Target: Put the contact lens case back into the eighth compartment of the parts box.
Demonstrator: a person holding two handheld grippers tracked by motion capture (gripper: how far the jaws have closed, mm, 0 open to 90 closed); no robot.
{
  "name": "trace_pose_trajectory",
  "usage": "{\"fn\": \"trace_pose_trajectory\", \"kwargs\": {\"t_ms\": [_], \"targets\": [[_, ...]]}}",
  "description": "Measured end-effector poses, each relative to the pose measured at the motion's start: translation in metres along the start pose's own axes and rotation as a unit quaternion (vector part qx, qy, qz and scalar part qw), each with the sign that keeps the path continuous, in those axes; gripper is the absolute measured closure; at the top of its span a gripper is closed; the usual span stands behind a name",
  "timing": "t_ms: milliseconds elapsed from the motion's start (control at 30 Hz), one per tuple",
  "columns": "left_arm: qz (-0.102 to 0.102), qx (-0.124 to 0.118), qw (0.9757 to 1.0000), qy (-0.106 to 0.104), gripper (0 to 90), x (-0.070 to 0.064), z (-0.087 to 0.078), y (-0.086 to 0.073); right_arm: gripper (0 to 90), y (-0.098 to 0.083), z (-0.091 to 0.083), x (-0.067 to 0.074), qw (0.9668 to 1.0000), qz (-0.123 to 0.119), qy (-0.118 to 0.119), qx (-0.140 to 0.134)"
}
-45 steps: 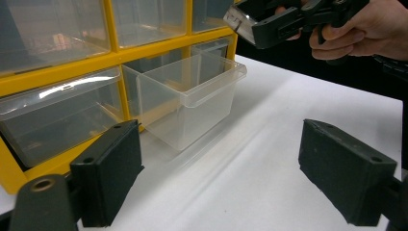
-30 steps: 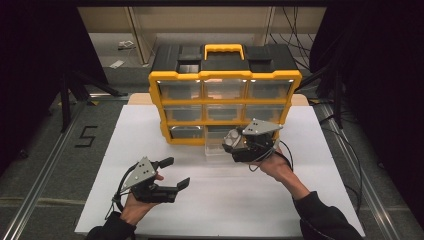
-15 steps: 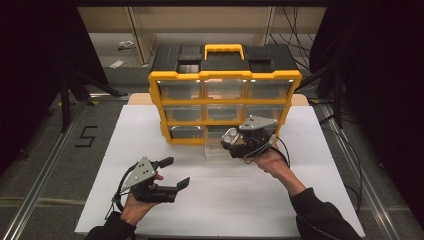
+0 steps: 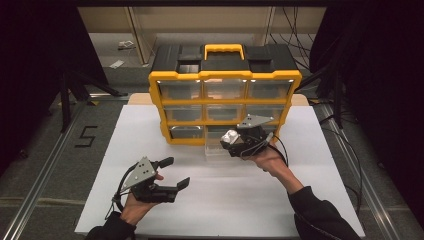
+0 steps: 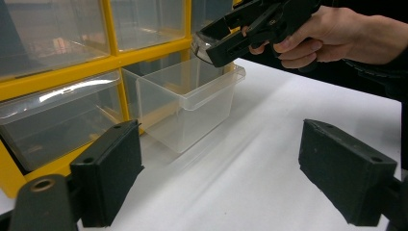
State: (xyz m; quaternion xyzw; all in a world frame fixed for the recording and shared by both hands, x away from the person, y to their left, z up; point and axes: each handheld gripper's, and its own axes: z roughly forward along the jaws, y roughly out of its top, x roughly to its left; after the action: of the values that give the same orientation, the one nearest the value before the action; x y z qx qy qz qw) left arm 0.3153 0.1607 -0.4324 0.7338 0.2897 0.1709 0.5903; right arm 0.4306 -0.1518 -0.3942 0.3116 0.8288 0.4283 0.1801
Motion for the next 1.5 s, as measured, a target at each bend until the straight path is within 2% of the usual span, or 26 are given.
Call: {"fn": "trace_pose_trajectory", "kwargs": {"t_ms": [200,567,1233,1500], "targets": [[0.000,0.000,1.0000,0.000,15.0,0.000,0.000,0.000,26.8,0.000,0.002,-0.002,1.0000,0.005,-0.006,0.005],[0.000,0.000,1.0000,0.001,15.0,0.000,-0.001,0.000,25.9,0.003,-0.004,-0.005,0.9997,0.012,-0.016,-0.013],[0.001,0.000,1.0000,0.000,14.9,0.001,-0.001,0.000,21.2,0.012,-0.017,0.006,0.9993,0.000,-0.002,-0.036],[0.002,0.000,1.0000,0.000,15.0,0.000,-0.001,0.000,19.5,0.014,-0.022,0.014,0.9991,-0.008,0.009,-0.040]]}}
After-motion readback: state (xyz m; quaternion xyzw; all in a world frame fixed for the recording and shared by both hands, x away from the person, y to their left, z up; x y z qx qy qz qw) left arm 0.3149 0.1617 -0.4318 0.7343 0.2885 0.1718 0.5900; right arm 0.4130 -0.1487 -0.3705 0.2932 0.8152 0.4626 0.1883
